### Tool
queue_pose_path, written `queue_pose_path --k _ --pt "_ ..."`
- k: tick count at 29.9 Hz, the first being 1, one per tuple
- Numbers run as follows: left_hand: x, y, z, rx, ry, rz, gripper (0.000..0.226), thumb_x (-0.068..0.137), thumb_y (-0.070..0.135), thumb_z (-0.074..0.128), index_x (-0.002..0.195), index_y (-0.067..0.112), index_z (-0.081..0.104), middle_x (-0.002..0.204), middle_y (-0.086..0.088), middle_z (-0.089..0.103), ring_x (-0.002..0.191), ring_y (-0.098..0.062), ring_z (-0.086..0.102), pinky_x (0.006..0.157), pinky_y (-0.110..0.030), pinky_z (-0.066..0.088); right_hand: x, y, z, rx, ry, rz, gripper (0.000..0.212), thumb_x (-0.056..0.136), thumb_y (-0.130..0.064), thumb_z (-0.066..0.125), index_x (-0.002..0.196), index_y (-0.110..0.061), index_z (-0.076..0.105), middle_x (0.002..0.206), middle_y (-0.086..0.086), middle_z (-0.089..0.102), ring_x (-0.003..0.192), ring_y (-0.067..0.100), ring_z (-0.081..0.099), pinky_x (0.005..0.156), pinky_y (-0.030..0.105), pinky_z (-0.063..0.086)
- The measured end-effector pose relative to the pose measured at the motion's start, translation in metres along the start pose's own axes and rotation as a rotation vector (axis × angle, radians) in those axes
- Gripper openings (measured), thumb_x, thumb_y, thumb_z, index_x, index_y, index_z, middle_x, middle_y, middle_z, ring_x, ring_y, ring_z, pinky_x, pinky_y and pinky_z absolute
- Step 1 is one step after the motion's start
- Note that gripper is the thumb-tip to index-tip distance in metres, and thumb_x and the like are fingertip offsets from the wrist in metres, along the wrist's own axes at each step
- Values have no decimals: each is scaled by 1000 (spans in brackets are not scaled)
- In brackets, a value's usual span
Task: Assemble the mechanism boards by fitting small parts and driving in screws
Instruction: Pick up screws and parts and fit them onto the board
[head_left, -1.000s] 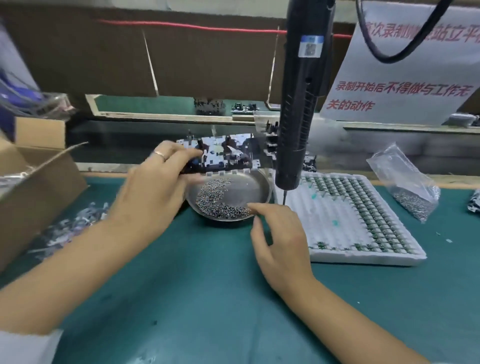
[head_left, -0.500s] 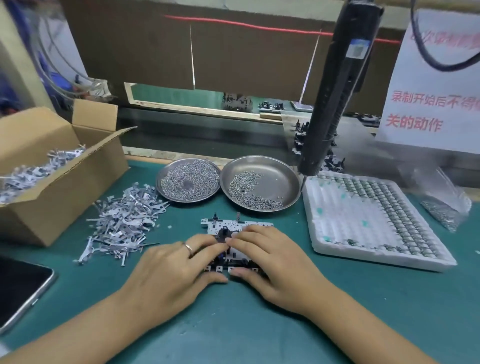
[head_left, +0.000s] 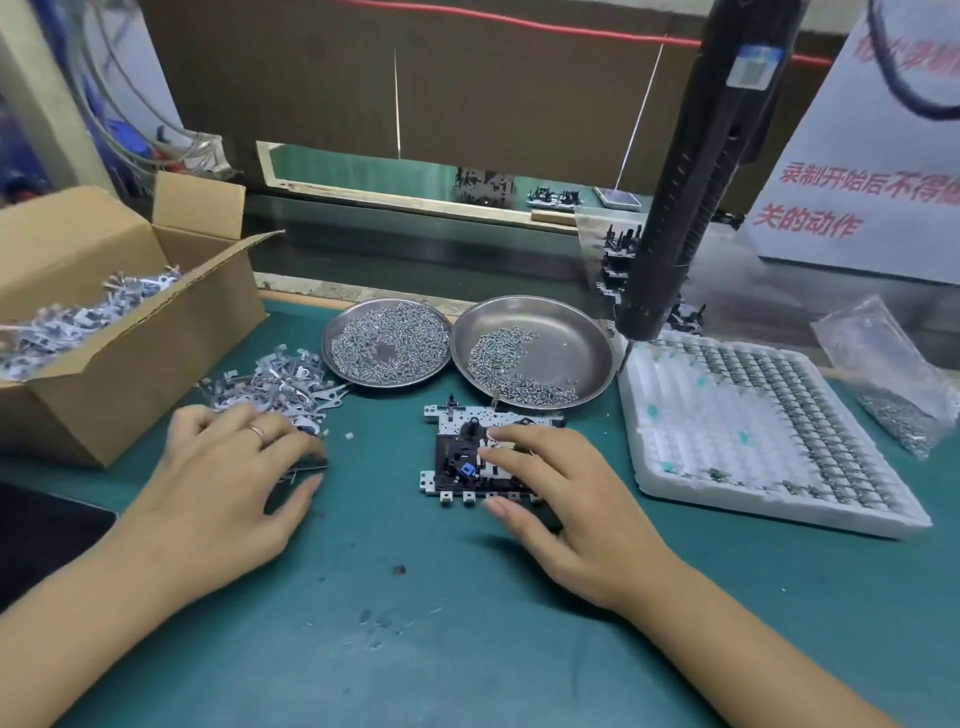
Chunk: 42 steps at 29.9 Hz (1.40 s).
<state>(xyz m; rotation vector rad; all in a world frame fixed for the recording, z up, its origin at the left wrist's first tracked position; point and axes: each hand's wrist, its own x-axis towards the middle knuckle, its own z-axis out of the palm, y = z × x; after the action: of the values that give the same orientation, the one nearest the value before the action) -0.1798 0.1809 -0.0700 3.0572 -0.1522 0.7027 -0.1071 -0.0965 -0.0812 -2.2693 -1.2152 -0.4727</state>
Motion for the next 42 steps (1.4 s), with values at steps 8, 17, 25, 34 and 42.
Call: queue_pose_path --k 8,17,25,34,42 --pt "9 7 0 -199 122 24 62 98 50 21 87 16 72 80 5 68 77 -15 60 70 -29 19 -2 2 2 42 128 -8 34 96 -26 46 111 -5 67 117 6 63 108 19 55 91 38 44" --pt "39 47 -6 -222 328 272 24 92 18 55 108 5 67 81 -6 68 68 -26 66 60 -39 55 8 -7 2 267 282 104 23 94 -13 56 112 -5 66 109 2 64 104 9 59 92 22 45" --pt "51 76 19 -498 211 368 34 89 10 63 120 18 55 94 -3 67 77 -20 67 62 -36 55 20 -9 4 507 230 320 24 87 1 64 108 -8 70 97 -1 72 90 8 66 84 22 52" --pt "50 73 25 -849 222 162 40 80 25 68 117 28 54 88 6 64 82 -2 60 75 -26 50 18 -14 6 647 406 405 24 81 -1 70 90 -24 73 86 -9 73 84 6 67 77 23 51" --pt "55 71 15 -1358 -21 -80 40 70 39 74 108 43 61 85 4 69 65 -7 62 58 -16 49 20 -21 0 991 419 551 23 77 2 71 78 -20 76 74 1 73 73 13 69 69 19 52"
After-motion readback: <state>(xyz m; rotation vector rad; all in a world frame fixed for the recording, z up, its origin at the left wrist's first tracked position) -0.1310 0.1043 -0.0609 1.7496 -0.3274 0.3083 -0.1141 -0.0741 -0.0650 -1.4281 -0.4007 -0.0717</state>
